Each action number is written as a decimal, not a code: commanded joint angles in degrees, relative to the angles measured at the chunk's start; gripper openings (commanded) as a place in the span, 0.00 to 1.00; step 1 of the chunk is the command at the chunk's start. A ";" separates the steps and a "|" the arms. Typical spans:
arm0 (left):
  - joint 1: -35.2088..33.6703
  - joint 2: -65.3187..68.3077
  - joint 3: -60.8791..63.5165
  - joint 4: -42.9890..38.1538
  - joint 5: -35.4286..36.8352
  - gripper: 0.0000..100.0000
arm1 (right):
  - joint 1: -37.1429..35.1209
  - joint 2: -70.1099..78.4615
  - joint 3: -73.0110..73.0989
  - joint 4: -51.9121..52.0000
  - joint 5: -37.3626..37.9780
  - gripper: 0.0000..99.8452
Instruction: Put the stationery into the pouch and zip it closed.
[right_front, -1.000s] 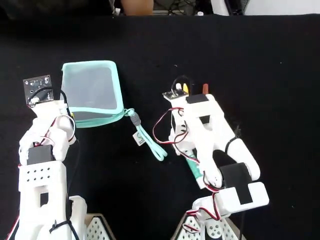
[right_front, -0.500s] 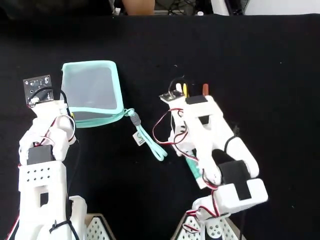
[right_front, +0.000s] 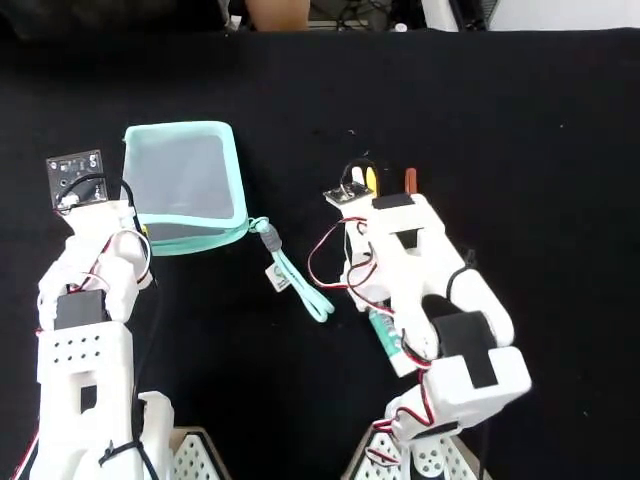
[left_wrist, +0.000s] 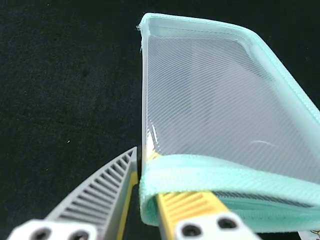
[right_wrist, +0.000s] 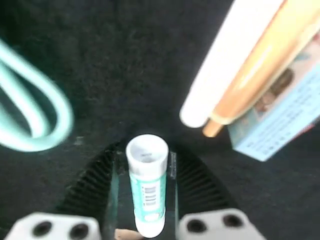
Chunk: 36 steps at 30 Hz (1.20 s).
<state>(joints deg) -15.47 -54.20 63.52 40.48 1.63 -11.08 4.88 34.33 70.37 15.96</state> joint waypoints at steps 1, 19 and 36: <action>0.75 0.09 -0.31 -1.32 0.35 0.03 | -0.70 -10.42 -0.22 3.96 0.70 0.01; 0.75 0.09 0.31 -1.23 0.35 0.03 | -25.76 -59.21 1.27 -13.10 2.81 0.01; 0.75 -0.44 -6.55 6.42 0.35 0.03 | -34.81 -60.18 20.09 -49.23 2.46 0.01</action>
<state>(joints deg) -15.47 -54.20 63.16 42.24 1.63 -45.36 -54.11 54.73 25.01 18.42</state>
